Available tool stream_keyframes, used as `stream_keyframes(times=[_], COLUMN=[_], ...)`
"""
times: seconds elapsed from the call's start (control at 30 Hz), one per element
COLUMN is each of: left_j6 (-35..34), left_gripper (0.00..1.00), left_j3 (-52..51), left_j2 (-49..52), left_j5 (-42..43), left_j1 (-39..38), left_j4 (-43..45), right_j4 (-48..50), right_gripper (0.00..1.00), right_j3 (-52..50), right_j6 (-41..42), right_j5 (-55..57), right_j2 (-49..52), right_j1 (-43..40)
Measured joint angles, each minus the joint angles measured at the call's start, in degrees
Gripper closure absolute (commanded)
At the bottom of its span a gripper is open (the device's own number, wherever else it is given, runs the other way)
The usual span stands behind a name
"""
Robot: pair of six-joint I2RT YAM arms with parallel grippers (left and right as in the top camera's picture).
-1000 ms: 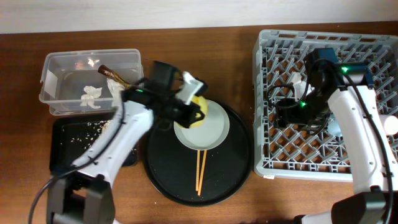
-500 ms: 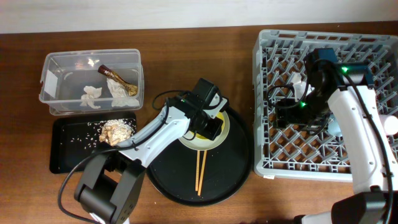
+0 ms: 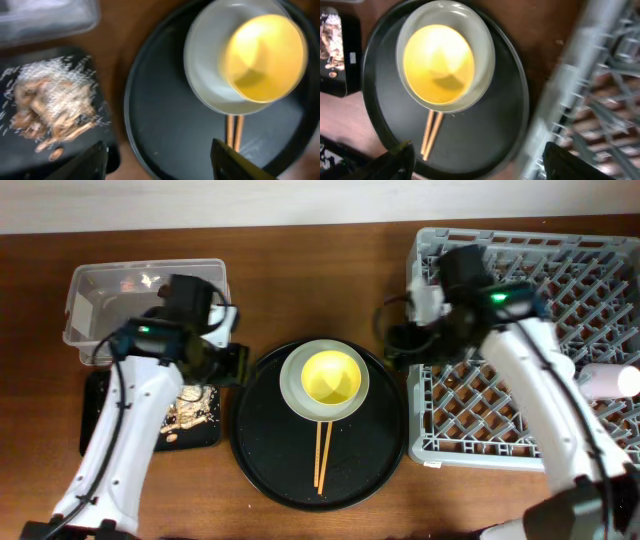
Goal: Sort waste into correct bins and load items into the dishwasher rack
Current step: 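Grasp the yellow bowl with the right gripper and place it in the rack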
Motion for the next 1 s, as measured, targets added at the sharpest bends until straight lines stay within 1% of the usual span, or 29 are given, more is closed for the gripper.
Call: stream_keyframes(times=[0.03,0.13,0.23,0.3,0.33,0.37,0.43,0.5,0.53,0.6,0.77,0.83,0.87,0.93,0.97,1.0], left_j6=[0.0,-0.1,-0.1,-0.1,-0.1,-0.1,-0.1,-0.1,-0.1,-0.1,-0.1,-0.1,-0.1,-0.1,-0.1,-0.1], left_gripper=[0.29,0.29,0.28,0.28,0.28,0.28,0.28,0.28,0.28,0.28,0.28,0.28,0.28,0.28,0.28,0.28], left_j3=[0.0,0.0,0.0,0.0,0.0,0.0,0.0,0.0,0.0,0.0,0.0,0.0,0.0,0.0,0.0,0.0], left_j2=[0.0,0.0,0.0,0.0,0.0,0.0,0.0,0.0,0.0,0.0,0.0,0.0,0.0,0.0,0.0,0.0], left_j5=[-0.3,-0.5,-0.5,-0.5,-0.5,-0.5,-0.5,-0.5,-0.5,-0.5,-0.5,-0.5,-0.5,-0.5,-0.5,-0.5], left_j1=[1.7,2.5,2.5,2.5,2.5,2.5,2.5,2.5,2.5,2.5,2.5,2.5,2.5,2.5,2.5,2.5], left_j4=[-0.5,-0.6,-0.6,-0.6,-0.6,-0.6,-0.6,-0.6,-0.6,-0.6,-0.7,-0.7,-0.7,-0.8,-0.8,-0.8], right_j4=[1.5,3.9,5.8,7.3,7.8,8.3,9.0,10.1,10.2,10.2,8.2,7.0,5.9,5.7,5.8,6.0], right_gripper=[0.24,0.31,0.41,0.45,0.51,0.54,0.67,0.81,0.84,0.96,0.96,0.96,0.96,0.96,0.96,0.96], right_j3=[0.0,0.0,0.0,0.0,0.0,0.0,0.0,0.0,0.0,0.0,0.0,0.0,-0.1,-0.1,0.1,0.3], right_j6=[2.0,6.1,9.6,12.3,13.2,14.0,15.3,16.2,16.2,16.3,16.3,16.2,15.5,14.4,14.0,13.7], right_j5=[0.7,1.9,2.4,2.7,2.8,2.8,3.0,3.0,3.0,3.8,5.9,7.9,10.1,14.8,20.2,24.9], right_j2=[2.5,9.6,15.5,19.6,20.9,22.0,24.0,24.4,24.4,24.4,24.3,21.8,18.6,9.0,2.0,-2.7], right_j1=[3.1,8.5,11.2,11.8,11.8,11.8,11.8,11.8,11.8,11.8,11.5,10.6,9.6,6.8,4.6,2.8])
